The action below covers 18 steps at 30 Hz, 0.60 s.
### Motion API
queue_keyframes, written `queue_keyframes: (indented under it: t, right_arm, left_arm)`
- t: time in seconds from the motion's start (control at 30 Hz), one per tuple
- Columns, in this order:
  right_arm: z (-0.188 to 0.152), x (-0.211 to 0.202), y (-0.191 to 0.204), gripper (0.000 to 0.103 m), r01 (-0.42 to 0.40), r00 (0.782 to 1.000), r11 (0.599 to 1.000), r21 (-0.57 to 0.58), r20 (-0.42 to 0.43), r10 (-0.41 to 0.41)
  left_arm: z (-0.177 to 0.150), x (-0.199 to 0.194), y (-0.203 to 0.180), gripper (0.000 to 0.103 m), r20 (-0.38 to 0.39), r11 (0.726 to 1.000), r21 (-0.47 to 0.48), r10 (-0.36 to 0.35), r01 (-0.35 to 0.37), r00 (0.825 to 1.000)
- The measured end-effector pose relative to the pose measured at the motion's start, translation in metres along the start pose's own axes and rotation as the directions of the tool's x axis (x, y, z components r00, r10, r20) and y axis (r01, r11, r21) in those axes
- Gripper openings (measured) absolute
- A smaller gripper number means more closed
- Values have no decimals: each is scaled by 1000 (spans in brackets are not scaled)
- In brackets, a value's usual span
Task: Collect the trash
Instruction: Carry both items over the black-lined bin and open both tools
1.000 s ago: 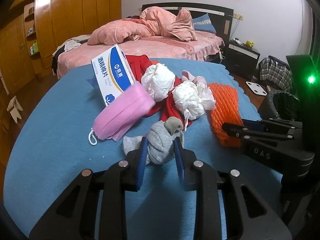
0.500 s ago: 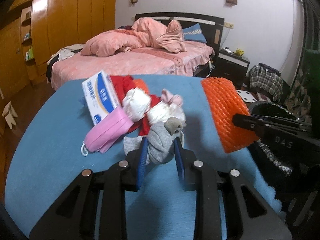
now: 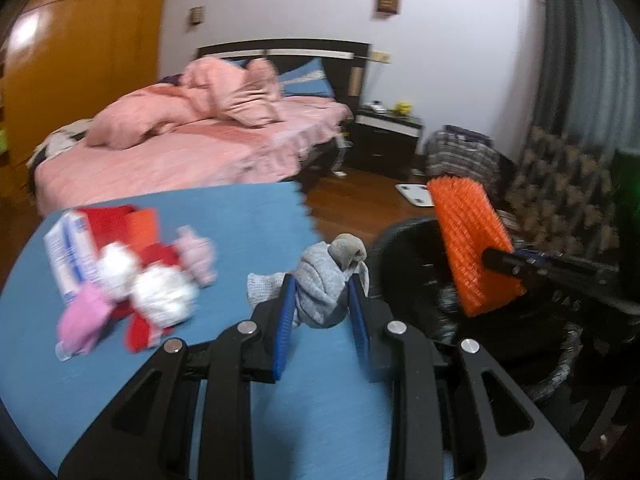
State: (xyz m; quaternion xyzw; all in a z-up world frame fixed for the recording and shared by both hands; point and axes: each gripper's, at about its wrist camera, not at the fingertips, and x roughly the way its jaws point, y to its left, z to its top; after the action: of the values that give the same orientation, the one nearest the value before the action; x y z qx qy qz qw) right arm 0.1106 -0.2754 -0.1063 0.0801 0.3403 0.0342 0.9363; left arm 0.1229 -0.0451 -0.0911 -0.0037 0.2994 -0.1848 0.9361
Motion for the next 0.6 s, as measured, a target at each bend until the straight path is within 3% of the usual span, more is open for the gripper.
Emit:
queue_keyframes:
  t: [0.17, 0.27, 0.3, 0.37, 0.47, 0.6]
  right_arm:
    - [-6, -8, -40, 11, 74, 997, 996, 53, -1, -74]
    - [-8, -14, -60, 19, 116, 993, 990, 78, -2, -117]
    - [-8, -15, -64, 27, 124, 992, 989, 85, -2, -125]
    - [-10, -19, -71, 43, 146, 989, 985, 96, 5, -147]
    - [-12, -20, -74, 62, 160, 987, 982, 105, 15, -162]
    - [-10, -18, -61, 87, 143, 988, 985, 96, 45, -147]
  left_arm:
    - [9, 22, -46, 26, -6, 994, 42, -98, 98, 995]
    - [12, 38, -70, 32, -31, 985, 57, -163, 165, 986]
    - [12, 42, -75, 36, -33, 982, 58, -179, 181, 983]
    - [10, 44, -79, 58, -31, 979, 55, -193, 194, 981]
    - [7, 43, -72, 64, -16, 985, 53, -164, 164, 986]
    - [2, 32, -37, 71, -6, 998, 24, -58, 59, 998]
